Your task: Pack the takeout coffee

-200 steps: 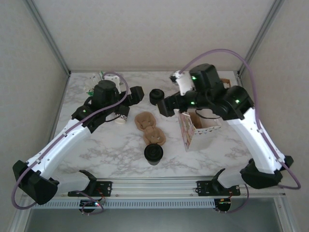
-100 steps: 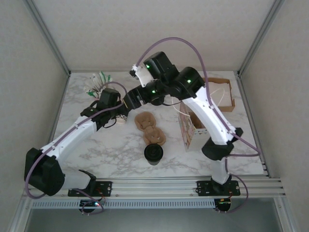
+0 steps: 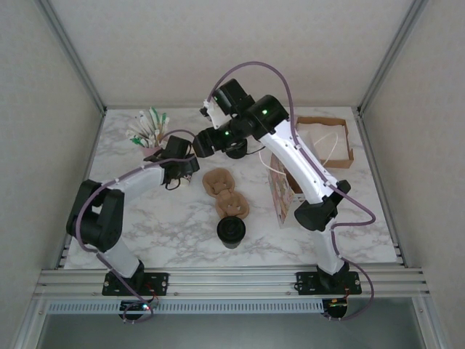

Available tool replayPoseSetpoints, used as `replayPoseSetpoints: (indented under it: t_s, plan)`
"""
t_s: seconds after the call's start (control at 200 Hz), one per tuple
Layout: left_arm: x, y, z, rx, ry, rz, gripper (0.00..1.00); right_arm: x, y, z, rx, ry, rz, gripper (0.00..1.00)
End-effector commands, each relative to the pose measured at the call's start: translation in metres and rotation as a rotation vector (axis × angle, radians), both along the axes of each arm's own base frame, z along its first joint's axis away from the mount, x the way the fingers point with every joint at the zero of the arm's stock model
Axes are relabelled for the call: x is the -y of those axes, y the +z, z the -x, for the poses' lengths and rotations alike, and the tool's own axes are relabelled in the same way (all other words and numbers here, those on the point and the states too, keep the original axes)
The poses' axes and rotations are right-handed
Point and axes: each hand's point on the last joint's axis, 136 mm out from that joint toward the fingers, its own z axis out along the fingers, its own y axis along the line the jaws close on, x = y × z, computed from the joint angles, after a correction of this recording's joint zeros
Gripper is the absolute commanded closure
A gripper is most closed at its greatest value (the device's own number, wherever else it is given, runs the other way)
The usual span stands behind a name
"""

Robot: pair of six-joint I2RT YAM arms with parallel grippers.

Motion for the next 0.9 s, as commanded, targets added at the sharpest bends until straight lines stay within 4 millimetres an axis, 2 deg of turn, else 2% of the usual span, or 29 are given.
replayPoseSetpoints:
  t_s: [0.0,0.456,0.761,0.891]
  plan:
    - [-0.002,0.008,-0.019,0.038,-0.016,-0.005,0.09,0.003,-0.017,-0.003,-0.034,-0.021,0.046,0.29]
    - [0.012,-0.02,-0.028,-0.018,-0.078,0.014,0.12,0.005,-0.034,-0.011,-0.069,-0.034,0.069,0.28]
    - [0.02,-0.029,-0.033,-0.02,-0.088,0.025,0.23,0.007,-0.038,-0.013,-0.077,-0.039,0.074,0.28]
    - [0.024,-0.037,-0.033,-0.034,-0.097,0.028,0.18,0.008,-0.04,-0.013,-0.084,-0.042,0.077,0.28]
